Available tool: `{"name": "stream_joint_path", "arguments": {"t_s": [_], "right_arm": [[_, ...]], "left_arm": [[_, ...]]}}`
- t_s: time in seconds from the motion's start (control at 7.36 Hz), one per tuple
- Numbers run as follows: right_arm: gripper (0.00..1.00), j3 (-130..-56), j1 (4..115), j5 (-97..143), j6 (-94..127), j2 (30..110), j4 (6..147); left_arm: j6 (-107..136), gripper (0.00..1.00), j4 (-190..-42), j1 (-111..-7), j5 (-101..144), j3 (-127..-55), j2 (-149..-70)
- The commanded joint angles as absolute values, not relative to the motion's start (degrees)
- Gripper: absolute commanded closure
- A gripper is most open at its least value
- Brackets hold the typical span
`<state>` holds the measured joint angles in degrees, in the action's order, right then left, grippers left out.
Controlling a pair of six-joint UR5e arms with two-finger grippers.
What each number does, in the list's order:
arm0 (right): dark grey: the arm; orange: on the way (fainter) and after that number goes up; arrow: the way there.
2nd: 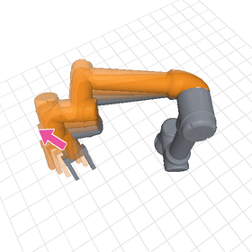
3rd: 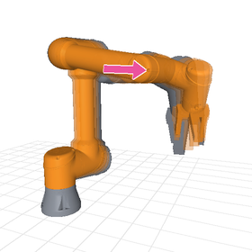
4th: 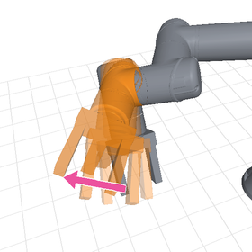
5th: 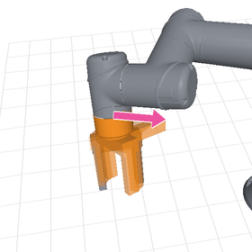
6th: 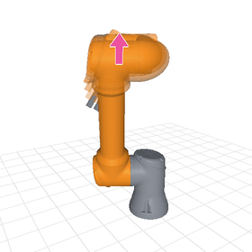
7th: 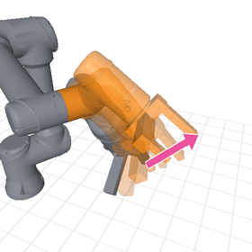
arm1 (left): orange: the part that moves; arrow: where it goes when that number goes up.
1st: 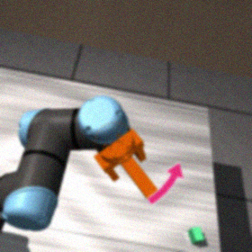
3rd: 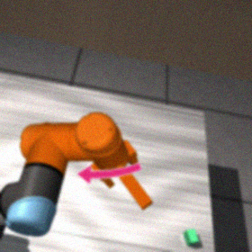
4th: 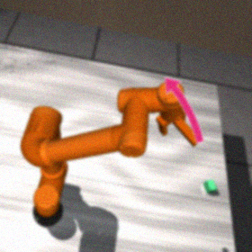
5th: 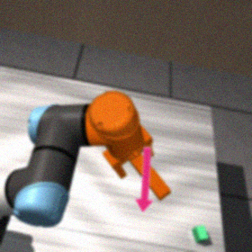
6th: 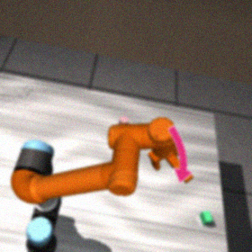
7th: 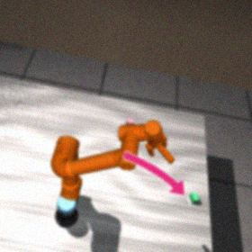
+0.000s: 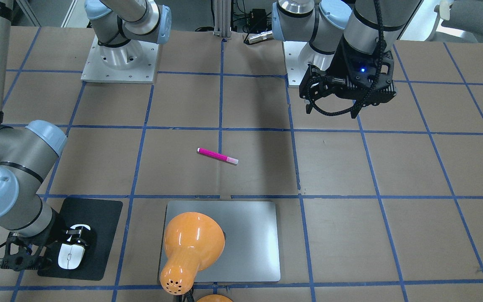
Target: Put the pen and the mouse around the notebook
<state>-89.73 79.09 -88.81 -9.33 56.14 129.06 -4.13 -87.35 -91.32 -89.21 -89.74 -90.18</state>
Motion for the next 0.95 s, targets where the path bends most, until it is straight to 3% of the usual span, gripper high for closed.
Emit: {"name": "stream_joint_path", "arguments": {"t_s": [0.0, 0.54, 0.81], "right_arm": [[0.0, -89.56, 79.01, -89.21, -9.23, 62.18, 122.14], [0.0, -89.74, 80.85, -89.73, -8.71, 81.26, 96.03], [0.0, -90.52, 85.58, -89.74, 0.48, 88.21, 90.37]], "left_arm": [[-4.04, 0.0, -87.36, -91.32, -89.12, -89.74, -90.18], [-4.04, 0.0, -87.36, -91.32, -89.21, -89.47, -90.18], [-4.04, 0.0, -87.36, -91.32, -89.12, -89.56, -90.18]]}}
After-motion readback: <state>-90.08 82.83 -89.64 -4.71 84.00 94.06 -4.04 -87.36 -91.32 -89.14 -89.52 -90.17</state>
